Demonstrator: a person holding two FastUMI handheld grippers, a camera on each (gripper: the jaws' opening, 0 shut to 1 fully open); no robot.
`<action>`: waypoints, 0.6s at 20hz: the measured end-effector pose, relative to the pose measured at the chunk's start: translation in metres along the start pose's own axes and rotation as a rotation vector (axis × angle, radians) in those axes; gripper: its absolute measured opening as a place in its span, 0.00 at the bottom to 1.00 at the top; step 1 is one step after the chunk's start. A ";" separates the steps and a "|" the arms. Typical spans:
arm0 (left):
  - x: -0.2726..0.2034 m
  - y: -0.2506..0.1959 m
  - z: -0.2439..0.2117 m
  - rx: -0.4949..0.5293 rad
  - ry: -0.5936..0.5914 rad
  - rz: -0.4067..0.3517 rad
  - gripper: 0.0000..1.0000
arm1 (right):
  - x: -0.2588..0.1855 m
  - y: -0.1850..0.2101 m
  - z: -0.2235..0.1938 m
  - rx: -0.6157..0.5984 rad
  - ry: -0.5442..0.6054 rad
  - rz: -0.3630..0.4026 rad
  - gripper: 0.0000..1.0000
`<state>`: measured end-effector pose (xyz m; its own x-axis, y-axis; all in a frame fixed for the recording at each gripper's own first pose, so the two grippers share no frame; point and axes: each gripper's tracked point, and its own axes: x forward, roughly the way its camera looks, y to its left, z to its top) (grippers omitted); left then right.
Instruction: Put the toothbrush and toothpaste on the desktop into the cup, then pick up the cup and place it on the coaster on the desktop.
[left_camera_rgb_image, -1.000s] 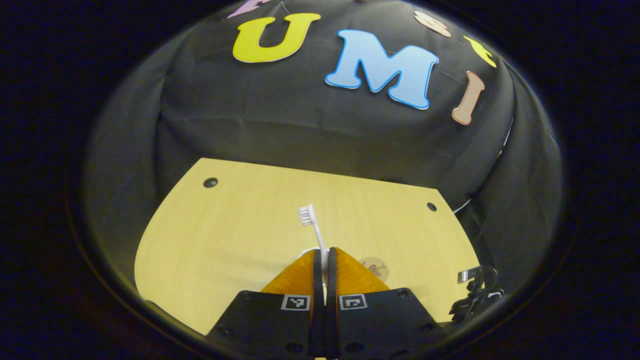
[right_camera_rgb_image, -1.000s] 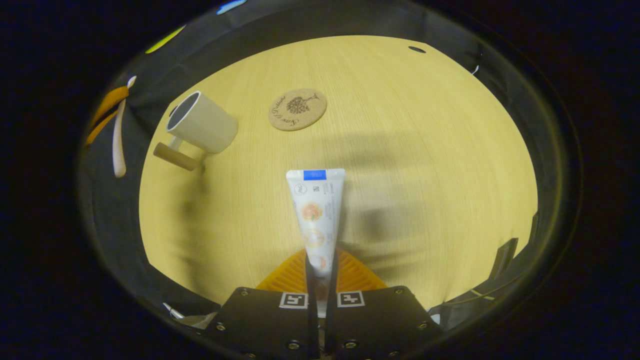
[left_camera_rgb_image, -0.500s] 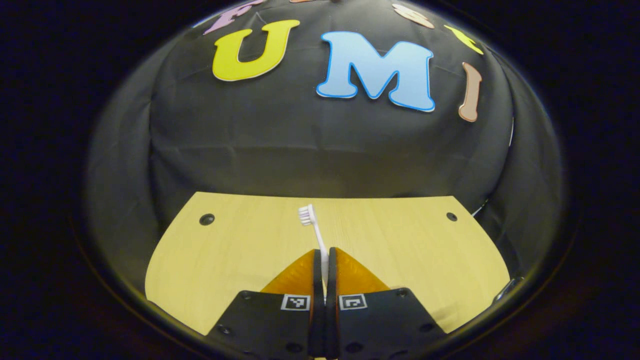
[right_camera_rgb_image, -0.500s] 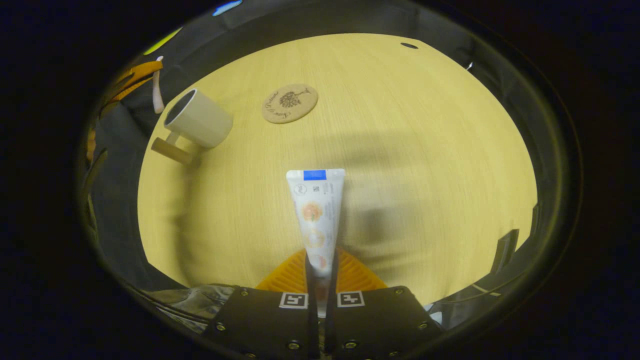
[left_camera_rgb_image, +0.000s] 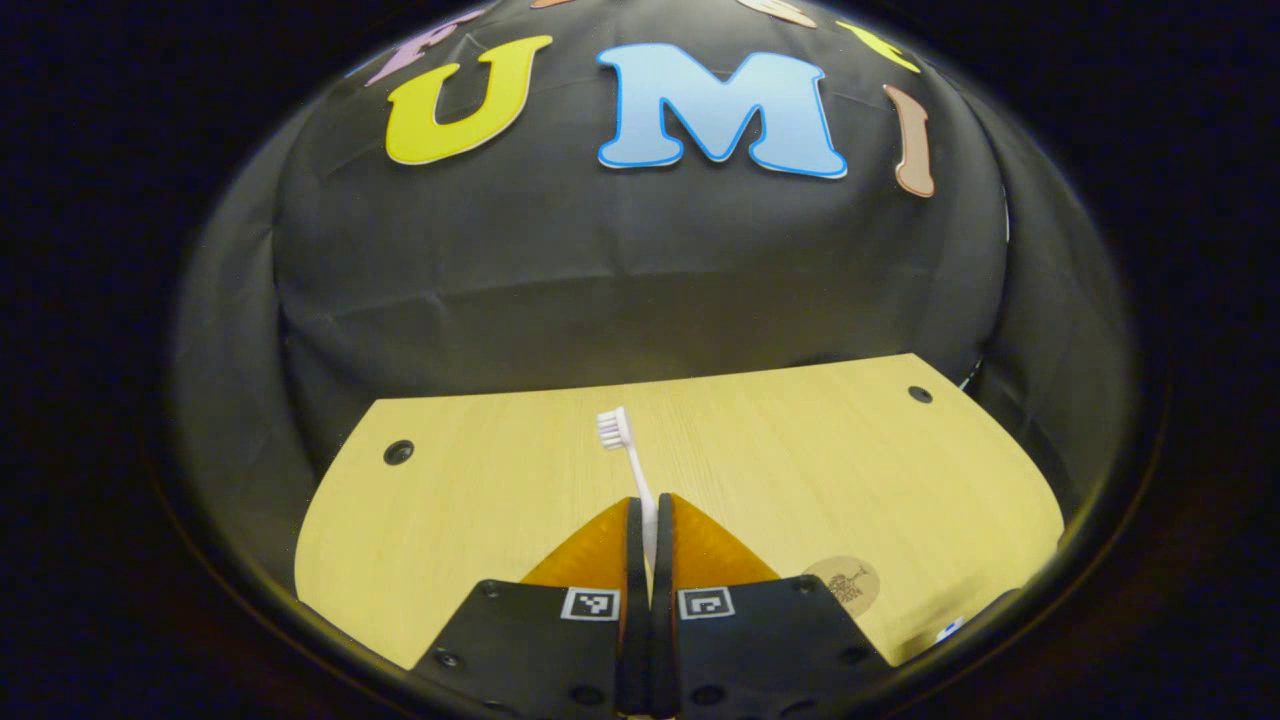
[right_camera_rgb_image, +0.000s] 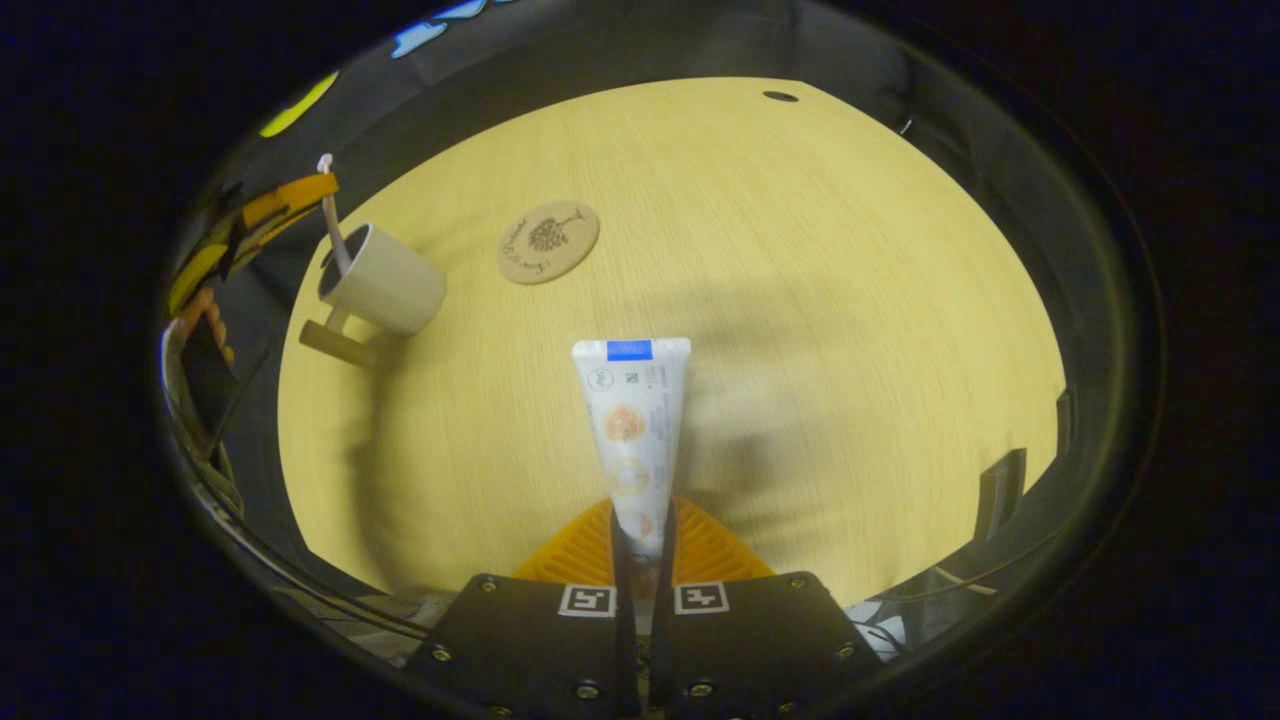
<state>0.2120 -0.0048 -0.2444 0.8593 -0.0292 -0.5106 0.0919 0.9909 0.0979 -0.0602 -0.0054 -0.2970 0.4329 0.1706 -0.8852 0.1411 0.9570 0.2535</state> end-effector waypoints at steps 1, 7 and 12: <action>-0.001 0.000 -0.003 -0.005 0.004 -0.001 0.08 | -0.002 0.003 0.008 0.000 -0.017 0.006 0.06; -0.006 -0.001 -0.014 -0.033 0.033 -0.052 0.15 | -0.022 0.027 0.049 -0.017 -0.112 0.045 0.06; -0.025 0.000 -0.023 -0.013 0.040 -0.077 0.35 | -0.033 0.063 0.094 -0.026 -0.200 0.084 0.06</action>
<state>0.1792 -0.0010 -0.2513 0.8292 -0.1008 -0.5497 0.1502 0.9876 0.0456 0.0179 0.0268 -0.2153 0.6104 0.2027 -0.7657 0.0748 0.9476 0.3105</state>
